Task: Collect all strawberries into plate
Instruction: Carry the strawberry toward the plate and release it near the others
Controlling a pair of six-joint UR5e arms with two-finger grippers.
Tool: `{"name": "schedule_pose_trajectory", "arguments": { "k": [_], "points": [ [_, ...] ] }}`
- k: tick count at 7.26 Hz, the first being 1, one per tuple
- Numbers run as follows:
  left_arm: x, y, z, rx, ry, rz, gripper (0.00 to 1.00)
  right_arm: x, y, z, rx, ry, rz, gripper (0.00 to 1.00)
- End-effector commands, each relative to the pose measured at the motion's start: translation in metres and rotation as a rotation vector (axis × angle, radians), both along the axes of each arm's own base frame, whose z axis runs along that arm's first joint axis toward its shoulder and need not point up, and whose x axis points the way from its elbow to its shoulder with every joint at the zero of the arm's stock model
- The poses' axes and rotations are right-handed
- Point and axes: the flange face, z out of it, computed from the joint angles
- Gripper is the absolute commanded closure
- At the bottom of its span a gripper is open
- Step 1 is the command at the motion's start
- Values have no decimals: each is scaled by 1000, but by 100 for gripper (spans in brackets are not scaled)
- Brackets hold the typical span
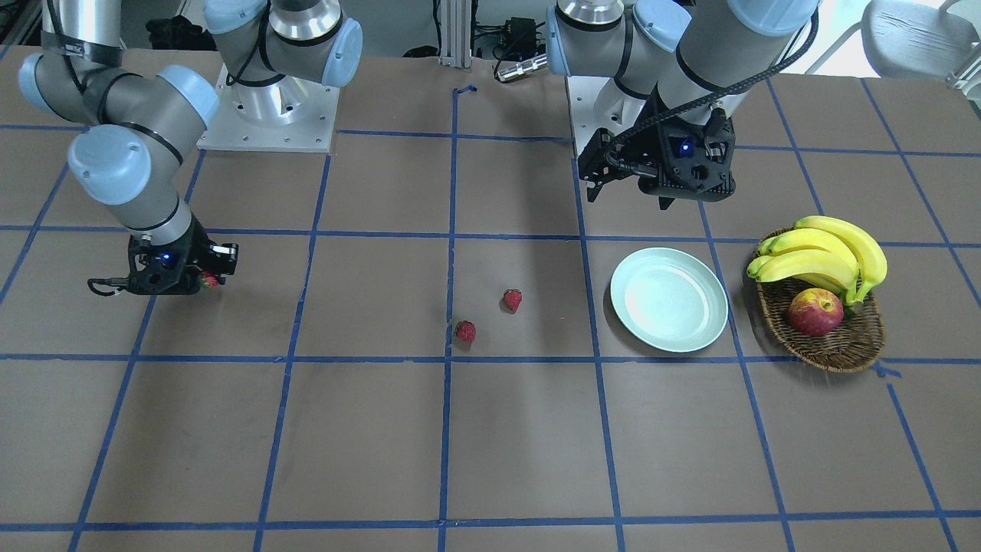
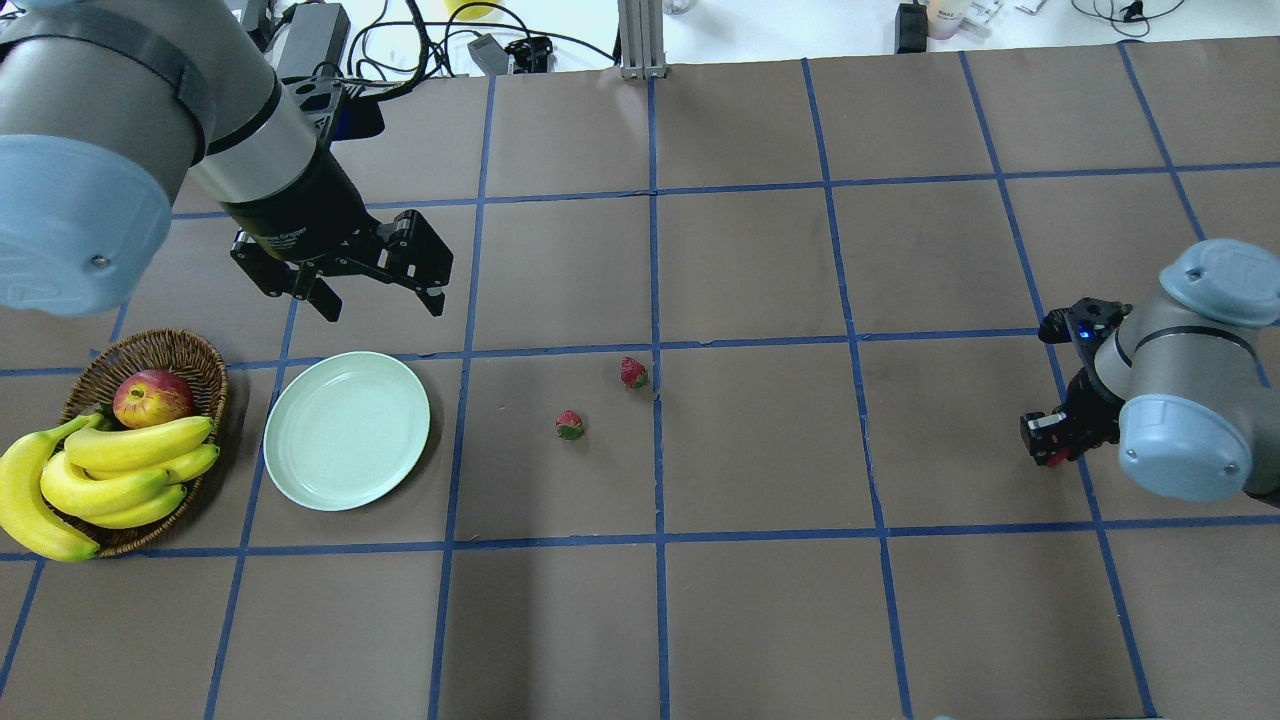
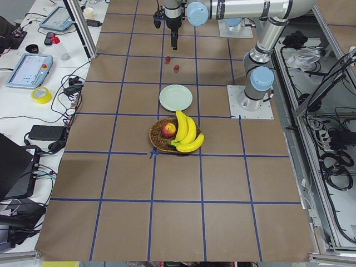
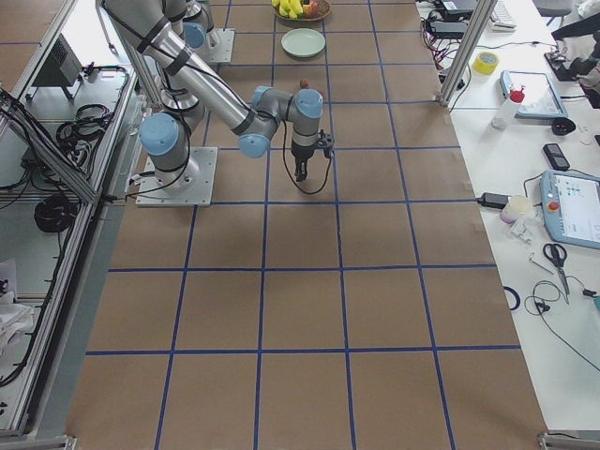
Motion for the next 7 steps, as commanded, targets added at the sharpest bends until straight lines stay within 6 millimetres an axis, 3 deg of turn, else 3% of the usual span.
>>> {"name": "schedule_pose_trajectory", "arguments": {
  "k": [1, 2, 4, 7],
  "points": [
    [7, -3, 7, -31, -8, -5, 0, 130, -5, 19, -26, -21, -148, 81],
    [8, -3, 8, -34, -8, -5, 0, 189, -1, 18, -31, -71, -212, 81],
    [9, -3, 9, -40, -9, -4, 0, 281, 9, 18, -37, -99, -287, 81],
    [8, -3, 10, -42, -8, -5, 0, 379, 37, 14, 23, -270, -414, 81]
  ]
}}
